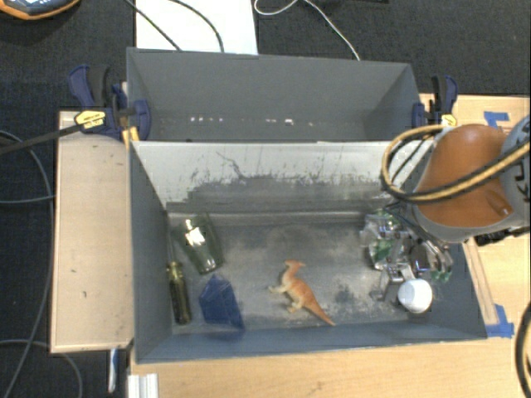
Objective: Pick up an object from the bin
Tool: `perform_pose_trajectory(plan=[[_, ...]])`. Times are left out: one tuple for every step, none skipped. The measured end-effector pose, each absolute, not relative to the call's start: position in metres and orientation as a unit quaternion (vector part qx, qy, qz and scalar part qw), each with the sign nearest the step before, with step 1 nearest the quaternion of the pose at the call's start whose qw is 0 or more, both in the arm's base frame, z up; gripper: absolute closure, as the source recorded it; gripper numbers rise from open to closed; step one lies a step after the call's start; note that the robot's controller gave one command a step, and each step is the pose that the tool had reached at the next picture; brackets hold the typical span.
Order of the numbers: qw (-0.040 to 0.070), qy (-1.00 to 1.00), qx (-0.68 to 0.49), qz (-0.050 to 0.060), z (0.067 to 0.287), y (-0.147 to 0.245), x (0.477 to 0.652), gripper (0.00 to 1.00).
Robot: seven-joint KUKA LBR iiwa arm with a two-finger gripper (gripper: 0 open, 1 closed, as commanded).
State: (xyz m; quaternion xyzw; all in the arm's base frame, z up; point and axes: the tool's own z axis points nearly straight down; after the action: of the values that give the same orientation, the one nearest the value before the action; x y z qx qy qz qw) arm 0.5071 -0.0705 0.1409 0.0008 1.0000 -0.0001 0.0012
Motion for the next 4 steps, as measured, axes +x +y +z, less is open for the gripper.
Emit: perform_pose_trajectory(plan=[[-0.001, 1.0, 0.013, 0.0, 0.153, -0.117, 0.497, 0.0], [0.002, 0.998, 0.057, 0.0, 0.158, -0.152, 0.485, 0.0], [0.005, 0.997, 0.081, -0.001, 0.096, -0.136, 0.505, 0.0], [0.006, 0.99, 0.139, -0.001, 0.108, -0.141, 0.502, 1.0]])
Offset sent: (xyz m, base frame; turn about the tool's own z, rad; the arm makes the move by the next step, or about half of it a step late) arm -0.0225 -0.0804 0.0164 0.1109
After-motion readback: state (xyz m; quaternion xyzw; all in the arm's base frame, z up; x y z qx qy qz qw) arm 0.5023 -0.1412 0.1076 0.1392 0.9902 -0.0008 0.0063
